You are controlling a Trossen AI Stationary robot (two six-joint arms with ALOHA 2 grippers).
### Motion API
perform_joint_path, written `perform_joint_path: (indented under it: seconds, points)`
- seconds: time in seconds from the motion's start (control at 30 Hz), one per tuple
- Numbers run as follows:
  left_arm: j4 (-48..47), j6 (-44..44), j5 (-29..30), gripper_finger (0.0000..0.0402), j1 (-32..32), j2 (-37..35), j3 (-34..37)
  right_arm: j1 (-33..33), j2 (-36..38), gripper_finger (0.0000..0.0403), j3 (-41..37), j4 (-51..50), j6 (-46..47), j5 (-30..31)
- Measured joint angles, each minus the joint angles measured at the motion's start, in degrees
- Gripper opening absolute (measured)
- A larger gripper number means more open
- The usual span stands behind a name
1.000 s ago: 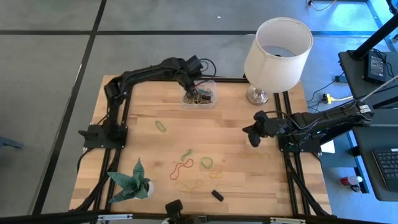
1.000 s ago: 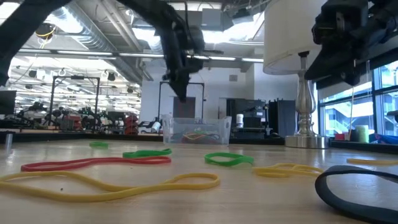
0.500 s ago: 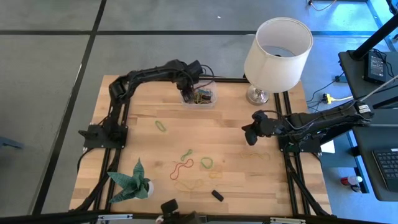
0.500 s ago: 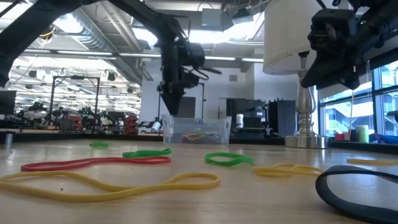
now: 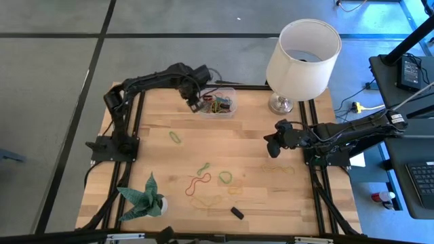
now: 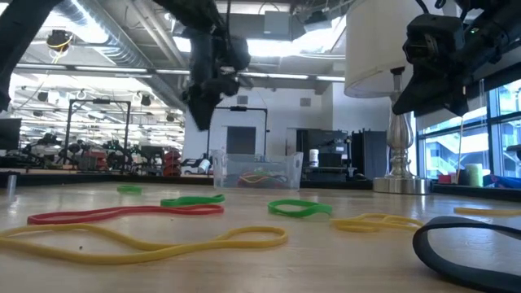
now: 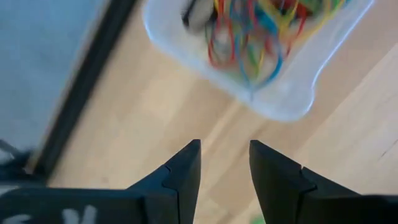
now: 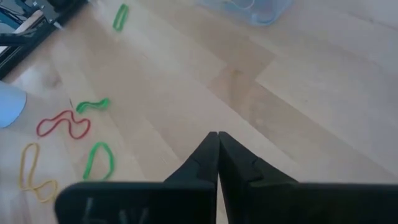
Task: Pick and place rubber bands into bin
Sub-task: Put the yellow rubber band into the transparent bin
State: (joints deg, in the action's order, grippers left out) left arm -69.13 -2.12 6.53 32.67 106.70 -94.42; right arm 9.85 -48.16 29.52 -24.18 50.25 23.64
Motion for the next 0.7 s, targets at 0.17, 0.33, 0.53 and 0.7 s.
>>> perform_joint_path:
  seconds: [0.17, 0.33, 0.53, 0.7]
  points:
    - [0.8, -4.0, -0.1, 0.0132, -0.1, -3.2, 11.3, 0.0, 0.0, 0.0009, 0.0, 0.0, -1.3, -0.2]
    - [4.9, -10.3, -1.5, 0.0132, -1.2, -9.1, 22.9, 0.0, 0.0, 0.001, 0.0, 0.0, -2.9, -0.2]
    - [10.8, -19.4, -1.7, 0.0131, -4.2, -17.6, 33.6, 0.0, 0.0, 0.001, 0.0, 0.0, -4.4, -0.2]
    - [12.4, -26.0, -0.4, 0.0131, -9.3, -22.7, 36.2, 0.0, 0.0, 0.001, 0.0, -0.1, -7.5, -0.2]
